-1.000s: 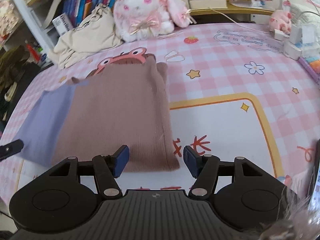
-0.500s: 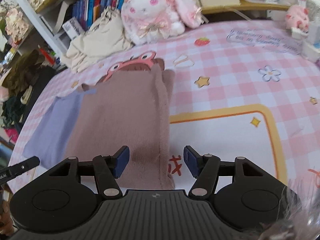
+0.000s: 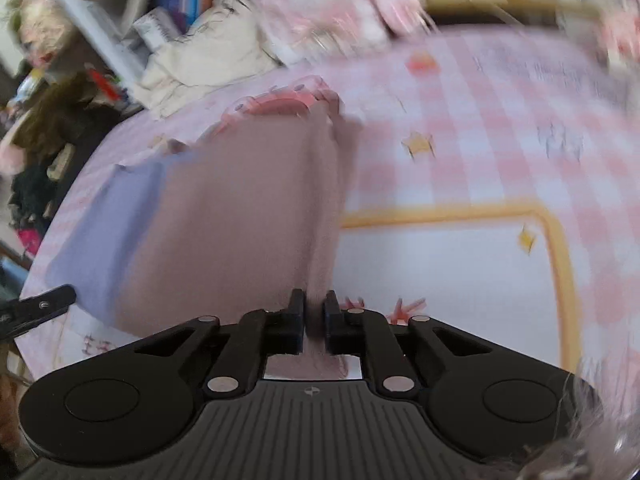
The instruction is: Fold clothes
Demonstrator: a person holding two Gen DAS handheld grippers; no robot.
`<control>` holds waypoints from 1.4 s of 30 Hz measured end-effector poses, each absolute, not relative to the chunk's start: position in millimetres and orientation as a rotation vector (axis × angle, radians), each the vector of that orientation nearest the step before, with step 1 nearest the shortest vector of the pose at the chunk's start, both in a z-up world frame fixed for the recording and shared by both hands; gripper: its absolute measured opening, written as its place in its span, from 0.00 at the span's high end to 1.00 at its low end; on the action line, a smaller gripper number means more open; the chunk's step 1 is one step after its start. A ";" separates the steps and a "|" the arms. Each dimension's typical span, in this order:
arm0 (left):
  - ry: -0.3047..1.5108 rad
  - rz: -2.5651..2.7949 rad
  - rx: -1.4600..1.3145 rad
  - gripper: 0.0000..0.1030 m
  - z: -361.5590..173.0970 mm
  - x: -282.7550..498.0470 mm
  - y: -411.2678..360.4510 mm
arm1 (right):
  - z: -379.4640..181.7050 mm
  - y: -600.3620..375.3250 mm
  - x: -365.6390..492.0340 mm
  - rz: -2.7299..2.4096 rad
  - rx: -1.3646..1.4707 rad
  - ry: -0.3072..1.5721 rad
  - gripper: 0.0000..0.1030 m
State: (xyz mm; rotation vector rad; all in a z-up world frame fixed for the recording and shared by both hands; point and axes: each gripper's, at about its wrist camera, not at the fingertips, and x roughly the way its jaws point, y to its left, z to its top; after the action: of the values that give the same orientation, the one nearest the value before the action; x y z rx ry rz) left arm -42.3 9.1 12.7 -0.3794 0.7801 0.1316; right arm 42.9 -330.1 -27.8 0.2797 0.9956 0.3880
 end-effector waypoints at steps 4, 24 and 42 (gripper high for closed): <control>0.784 0.128 -0.376 0.45 11.9 -39.9 9.5 | -27.2 -327.7 42.5 0.389 0.254 0.994 0.84; 0.797 0.120 -0.386 0.45 7.0 -35.3 23.6 | -2.9 -300.8 28.7 0.356 0.054 0.864 0.56; 0.799 0.136 -0.428 0.45 2.5 -37.8 37.1 | -1.9 -290.6 18.2 0.392 0.014 0.852 0.86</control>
State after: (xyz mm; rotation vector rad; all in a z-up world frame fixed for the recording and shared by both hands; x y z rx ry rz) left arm -37.8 37.1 2.5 -0.4278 0.7992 0.1362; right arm 18.2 -290.6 -1.9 0.0137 0.8516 0.3924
